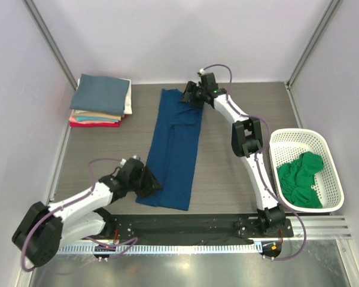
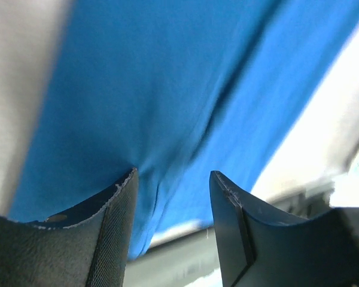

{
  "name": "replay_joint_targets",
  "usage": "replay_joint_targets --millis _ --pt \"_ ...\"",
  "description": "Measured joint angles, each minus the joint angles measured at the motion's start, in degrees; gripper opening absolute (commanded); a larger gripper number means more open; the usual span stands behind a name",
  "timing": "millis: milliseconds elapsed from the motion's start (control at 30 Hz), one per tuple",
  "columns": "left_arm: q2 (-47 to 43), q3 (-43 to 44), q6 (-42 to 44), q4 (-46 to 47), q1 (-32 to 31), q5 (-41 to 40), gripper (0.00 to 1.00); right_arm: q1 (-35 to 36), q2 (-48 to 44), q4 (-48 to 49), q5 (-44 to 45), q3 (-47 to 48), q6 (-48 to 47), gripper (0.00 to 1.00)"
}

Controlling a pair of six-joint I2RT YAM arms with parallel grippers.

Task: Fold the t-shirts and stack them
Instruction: Fold the tshirt

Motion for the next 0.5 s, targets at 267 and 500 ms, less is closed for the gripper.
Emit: replay_joint_targets --millis 267,500 --pt "-9.42 -4.35 -11.17 -1.97 -11.76 -2.08 0.56 1.57 2.56 8.83 -4.9 0.85 -1.88 0.76" --pt "-5.97 5.42 -6.82 -10.23 -12.5 -5.49 0.6 1.53 5.6 12.46 -9.29 5.07 -3.65 0.89"
